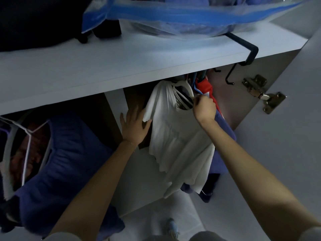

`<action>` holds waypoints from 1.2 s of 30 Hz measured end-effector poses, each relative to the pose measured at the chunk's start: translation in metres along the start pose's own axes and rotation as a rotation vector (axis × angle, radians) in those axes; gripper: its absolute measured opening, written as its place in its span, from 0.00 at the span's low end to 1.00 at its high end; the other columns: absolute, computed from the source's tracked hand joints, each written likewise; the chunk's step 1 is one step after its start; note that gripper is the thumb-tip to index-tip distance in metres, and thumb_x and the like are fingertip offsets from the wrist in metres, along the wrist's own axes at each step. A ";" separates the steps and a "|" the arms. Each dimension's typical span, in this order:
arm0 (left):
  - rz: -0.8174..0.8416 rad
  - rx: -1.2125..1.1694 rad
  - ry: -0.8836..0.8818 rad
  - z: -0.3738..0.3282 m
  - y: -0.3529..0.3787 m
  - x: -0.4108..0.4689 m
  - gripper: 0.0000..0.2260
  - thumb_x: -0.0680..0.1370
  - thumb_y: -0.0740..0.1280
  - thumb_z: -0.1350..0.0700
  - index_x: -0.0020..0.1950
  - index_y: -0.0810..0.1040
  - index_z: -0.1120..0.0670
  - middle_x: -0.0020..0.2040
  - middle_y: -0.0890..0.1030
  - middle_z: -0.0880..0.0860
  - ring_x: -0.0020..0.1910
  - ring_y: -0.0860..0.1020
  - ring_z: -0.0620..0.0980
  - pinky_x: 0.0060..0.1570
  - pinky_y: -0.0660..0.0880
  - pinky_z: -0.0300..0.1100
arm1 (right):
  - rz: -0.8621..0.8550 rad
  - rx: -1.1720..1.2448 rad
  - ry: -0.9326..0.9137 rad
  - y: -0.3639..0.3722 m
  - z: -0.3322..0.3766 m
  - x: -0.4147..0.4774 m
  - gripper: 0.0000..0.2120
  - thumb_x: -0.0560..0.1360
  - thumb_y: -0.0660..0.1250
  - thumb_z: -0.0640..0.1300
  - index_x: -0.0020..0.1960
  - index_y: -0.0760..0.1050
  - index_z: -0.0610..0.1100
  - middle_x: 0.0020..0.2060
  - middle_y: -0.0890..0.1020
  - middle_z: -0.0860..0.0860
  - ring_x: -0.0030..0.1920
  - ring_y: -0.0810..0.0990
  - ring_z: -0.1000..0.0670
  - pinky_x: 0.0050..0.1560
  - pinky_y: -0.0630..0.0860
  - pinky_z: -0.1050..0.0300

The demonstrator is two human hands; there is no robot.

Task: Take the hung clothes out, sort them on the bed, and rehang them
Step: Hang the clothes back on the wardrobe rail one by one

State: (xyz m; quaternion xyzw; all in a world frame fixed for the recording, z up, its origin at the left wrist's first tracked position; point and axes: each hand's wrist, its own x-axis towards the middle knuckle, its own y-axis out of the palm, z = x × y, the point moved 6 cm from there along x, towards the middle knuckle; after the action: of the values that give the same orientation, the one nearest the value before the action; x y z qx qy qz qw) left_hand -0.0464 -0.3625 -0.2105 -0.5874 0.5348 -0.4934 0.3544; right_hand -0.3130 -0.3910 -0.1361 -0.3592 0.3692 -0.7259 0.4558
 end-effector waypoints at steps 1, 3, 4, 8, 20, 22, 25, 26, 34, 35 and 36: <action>0.001 0.006 -0.002 0.000 0.001 0.001 0.32 0.79 0.46 0.35 0.79 0.62 0.48 0.79 0.59 0.56 0.78 0.56 0.57 0.75 0.43 0.61 | -0.008 0.002 -0.007 0.001 0.000 -0.001 0.11 0.79 0.58 0.37 0.51 0.79 0.37 0.47 0.83 0.38 0.51 0.80 0.35 0.46 0.74 0.49; 0.000 0.011 0.001 -0.003 0.001 0.002 0.31 0.79 0.47 0.36 0.79 0.61 0.48 0.80 0.59 0.56 0.78 0.56 0.57 0.76 0.43 0.61 | -0.023 0.009 -0.031 0.004 0.000 -0.006 0.11 0.78 0.58 0.36 0.51 0.79 0.38 0.46 0.83 0.39 0.49 0.80 0.35 0.43 0.73 0.50; -0.008 0.005 0.004 -0.005 0.000 0.002 0.30 0.80 0.48 0.36 0.79 0.61 0.48 0.80 0.59 0.56 0.78 0.56 0.58 0.76 0.43 0.61 | -0.034 0.010 -0.049 0.004 0.000 -0.010 0.10 0.77 0.58 0.35 0.51 0.79 0.38 0.45 0.83 0.39 0.48 0.80 0.35 0.42 0.73 0.50; -0.007 -0.015 0.048 -0.016 0.000 0.001 0.27 0.83 0.54 0.39 0.79 0.61 0.49 0.80 0.59 0.56 0.79 0.54 0.58 0.75 0.44 0.62 | -0.085 0.099 -0.198 -0.007 0.006 -0.038 0.10 0.74 0.59 0.33 0.52 0.75 0.39 0.43 0.81 0.40 0.43 0.78 0.35 0.35 0.69 0.51; 0.015 -0.072 0.378 -0.093 0.021 -0.061 0.29 0.79 0.53 0.37 0.77 0.67 0.50 0.76 0.66 0.58 0.77 0.60 0.59 0.72 0.55 0.65 | -0.214 -0.104 -0.077 -0.039 -0.072 -0.183 0.25 0.76 0.65 0.52 0.70 0.71 0.43 0.64 0.76 0.44 0.66 0.72 0.40 0.64 0.69 0.43; 0.055 -0.079 0.431 -0.111 0.031 -0.082 0.30 0.79 0.52 0.37 0.76 0.67 0.50 0.76 0.66 0.58 0.77 0.61 0.59 0.71 0.57 0.65 | -0.185 -0.146 0.021 -0.043 -0.093 -0.213 0.27 0.76 0.62 0.55 0.70 0.71 0.43 0.65 0.75 0.43 0.66 0.71 0.38 0.65 0.67 0.41; 0.079 -0.089 0.513 -0.149 0.036 -0.111 0.30 0.79 0.53 0.37 0.76 0.68 0.51 0.75 0.68 0.59 0.75 0.65 0.61 0.70 0.59 0.65 | -0.163 -0.202 0.143 -0.056 -0.122 -0.257 0.29 0.77 0.59 0.57 0.74 0.67 0.46 0.71 0.71 0.41 0.71 0.67 0.37 0.70 0.63 0.38; 0.066 -0.080 0.550 -0.164 0.036 -0.120 0.30 0.79 0.53 0.37 0.76 0.68 0.51 0.75 0.68 0.59 0.74 0.65 0.61 0.70 0.60 0.65 | -0.155 -0.206 0.180 -0.061 -0.132 -0.271 0.29 0.78 0.58 0.58 0.76 0.64 0.47 0.73 0.69 0.42 0.73 0.65 0.37 0.72 0.61 0.38; 0.049 -0.127 0.757 -0.248 0.040 -0.207 0.29 0.80 0.54 0.37 0.78 0.65 0.49 0.79 0.61 0.55 0.78 0.58 0.59 0.73 0.54 0.63 | -0.173 -0.250 0.322 -0.115 -0.208 -0.373 0.30 0.80 0.61 0.57 0.79 0.58 0.50 0.76 0.63 0.44 0.75 0.60 0.39 0.73 0.58 0.42; 0.060 -0.127 0.766 -0.260 0.042 -0.220 0.29 0.79 0.54 0.37 0.78 0.65 0.49 0.79 0.62 0.56 0.78 0.58 0.59 0.73 0.54 0.64 | -0.178 -0.255 0.335 -0.124 -0.218 -0.387 0.30 0.80 0.61 0.57 0.79 0.58 0.50 0.76 0.64 0.44 0.75 0.60 0.39 0.73 0.58 0.42; 0.068 -0.126 0.778 -0.273 0.044 -0.235 0.30 0.79 0.54 0.37 0.77 0.65 0.50 0.78 0.63 0.56 0.78 0.59 0.59 0.73 0.54 0.64 | -0.180 -0.252 0.346 -0.133 -0.229 -0.401 0.30 0.80 0.61 0.57 0.79 0.58 0.50 0.76 0.63 0.45 0.76 0.60 0.40 0.73 0.58 0.43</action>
State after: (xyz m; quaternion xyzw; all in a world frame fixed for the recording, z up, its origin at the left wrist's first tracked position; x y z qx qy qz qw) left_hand -0.3063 -0.1107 -0.2280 -0.3590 0.6777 -0.6331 0.1048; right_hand -0.4315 0.0696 -0.2025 -0.3147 0.4961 -0.7626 0.2708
